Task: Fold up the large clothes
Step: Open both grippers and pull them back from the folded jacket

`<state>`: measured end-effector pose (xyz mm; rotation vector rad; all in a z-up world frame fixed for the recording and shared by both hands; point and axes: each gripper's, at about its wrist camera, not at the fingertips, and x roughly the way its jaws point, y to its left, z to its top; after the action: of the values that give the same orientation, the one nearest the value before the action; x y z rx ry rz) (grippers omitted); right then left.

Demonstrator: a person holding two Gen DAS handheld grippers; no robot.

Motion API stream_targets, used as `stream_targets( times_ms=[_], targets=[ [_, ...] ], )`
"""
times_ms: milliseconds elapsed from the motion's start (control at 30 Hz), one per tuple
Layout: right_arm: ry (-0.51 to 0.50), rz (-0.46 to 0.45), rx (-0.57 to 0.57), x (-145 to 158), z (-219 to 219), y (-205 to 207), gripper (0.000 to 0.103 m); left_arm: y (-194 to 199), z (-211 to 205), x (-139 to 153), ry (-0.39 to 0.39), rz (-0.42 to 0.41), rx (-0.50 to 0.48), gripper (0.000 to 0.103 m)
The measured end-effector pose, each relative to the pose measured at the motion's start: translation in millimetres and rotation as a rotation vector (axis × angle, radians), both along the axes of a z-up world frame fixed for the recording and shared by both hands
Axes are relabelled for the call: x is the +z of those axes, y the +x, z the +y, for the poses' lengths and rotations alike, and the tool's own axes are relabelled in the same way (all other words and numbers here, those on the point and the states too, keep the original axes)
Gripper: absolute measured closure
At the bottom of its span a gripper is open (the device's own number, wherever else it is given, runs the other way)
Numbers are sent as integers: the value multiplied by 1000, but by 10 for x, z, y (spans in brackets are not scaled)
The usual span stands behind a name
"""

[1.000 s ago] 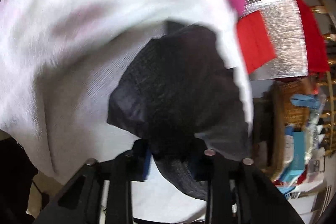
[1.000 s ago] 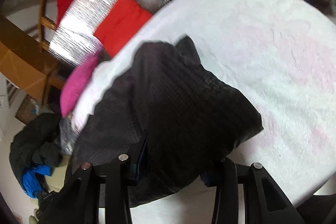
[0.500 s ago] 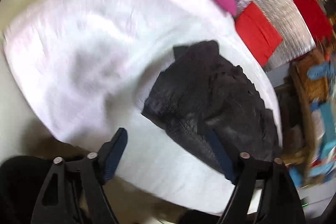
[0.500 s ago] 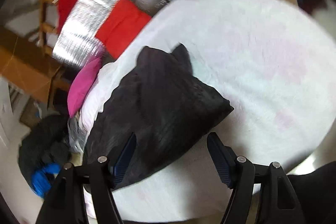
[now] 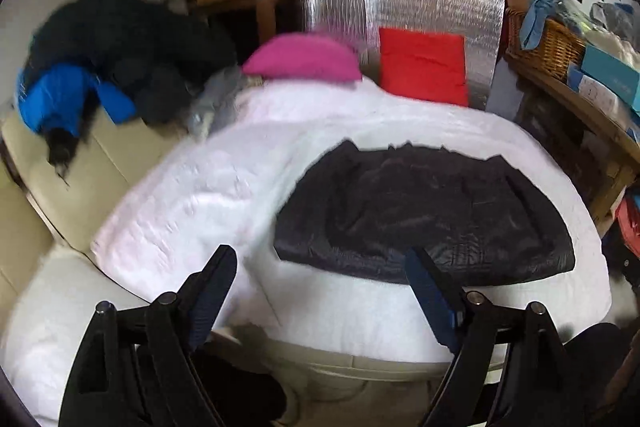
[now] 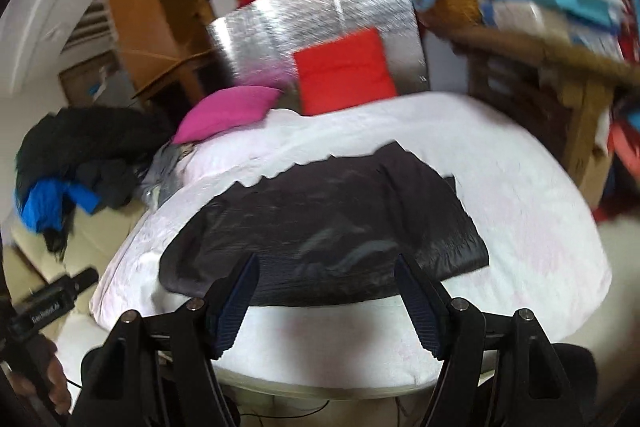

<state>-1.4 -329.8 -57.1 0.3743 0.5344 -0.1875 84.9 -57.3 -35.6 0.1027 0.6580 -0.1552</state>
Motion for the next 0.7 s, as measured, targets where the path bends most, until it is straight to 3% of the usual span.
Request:
stream_targets(
  times_ms=[200,700],
  targets=[
    [-84,-30,0,296,321,-257,29,-386,71,411,-51,-121,-25,7],
    [-218,-64,-21,847,780,-705,29,-928,92,940,-6,-287,13,7]
  ],
)
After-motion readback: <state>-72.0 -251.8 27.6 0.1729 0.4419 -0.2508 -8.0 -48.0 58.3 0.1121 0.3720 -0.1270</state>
